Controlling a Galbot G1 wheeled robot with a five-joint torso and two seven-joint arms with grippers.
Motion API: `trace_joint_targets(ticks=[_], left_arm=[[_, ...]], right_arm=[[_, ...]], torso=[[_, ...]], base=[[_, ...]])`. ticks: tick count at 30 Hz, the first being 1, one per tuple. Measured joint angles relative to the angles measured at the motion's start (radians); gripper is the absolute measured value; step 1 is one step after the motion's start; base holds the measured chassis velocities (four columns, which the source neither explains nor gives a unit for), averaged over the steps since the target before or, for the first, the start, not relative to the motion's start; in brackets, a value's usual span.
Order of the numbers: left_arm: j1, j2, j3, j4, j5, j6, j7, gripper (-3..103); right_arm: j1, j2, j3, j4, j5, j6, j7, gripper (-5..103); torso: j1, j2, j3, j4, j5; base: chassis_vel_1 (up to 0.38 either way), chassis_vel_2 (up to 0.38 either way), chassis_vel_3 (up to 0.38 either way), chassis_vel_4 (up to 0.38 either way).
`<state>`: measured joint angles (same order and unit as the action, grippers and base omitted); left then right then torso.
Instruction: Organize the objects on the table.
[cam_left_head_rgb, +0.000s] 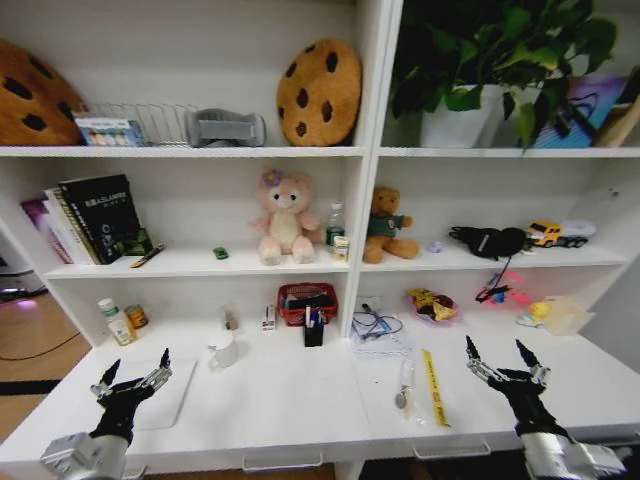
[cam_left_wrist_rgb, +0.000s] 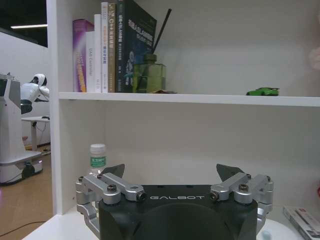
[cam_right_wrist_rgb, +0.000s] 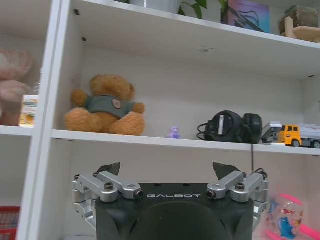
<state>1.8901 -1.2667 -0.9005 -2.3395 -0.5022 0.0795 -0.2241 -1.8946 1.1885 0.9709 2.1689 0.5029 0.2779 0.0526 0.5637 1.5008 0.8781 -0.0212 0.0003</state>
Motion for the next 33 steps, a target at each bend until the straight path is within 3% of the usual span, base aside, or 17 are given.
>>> trace_joint_targets(ticks=[5,6,9,14,33], left_arm=[[0.000,0.000,0.000,0.000,0.000,0.000,0.000,100],[0.000,0.000,0.000,0.000,0.000,0.000,0.000,100],[0.000,0.000,0.000,0.000,0.000,0.000,-0.001,100],[0.000,0.000,0.000,0.000,0.000,0.000,-0.001,100],[0.000,0.000,0.000,0.000,0.000,0.000,0.000,100]], right_arm=[[0.000,0.000,0.000,0.000,0.000,0.000,0.000,100],[0.000,0.000,0.000,0.000,0.000,0.000,0.000,100],[0.000,0.000,0.000,0.000,0.000,0.000,0.000,100],[0.000,0.000,0.000,0.000,0.000,0.000,0.000,100],[0.000,0.000,0.000,0.000,0.000,0.000,0.000,100]], torso=[[0.000,0.000,0.000,-0.0001,-0.0009],[0.000,0.000,0.000,0.0001,0.0006],[0.000,0.000,0.000,-0.0004,-0.0014],[0.000,0.000,0.000,-0.0002,0.0002],[0.000,0.000,0.000,-0.0001,-0.0001]], base=[[0.301,0.304,-0.324,-0.305],[0.236,0.317,-0.297,-0.310],[0.237,0.290,-0.231,-0.273],[0.195,0.217,-0.172,-0.179],[0.091,0.094,-0.105,-0.096]])
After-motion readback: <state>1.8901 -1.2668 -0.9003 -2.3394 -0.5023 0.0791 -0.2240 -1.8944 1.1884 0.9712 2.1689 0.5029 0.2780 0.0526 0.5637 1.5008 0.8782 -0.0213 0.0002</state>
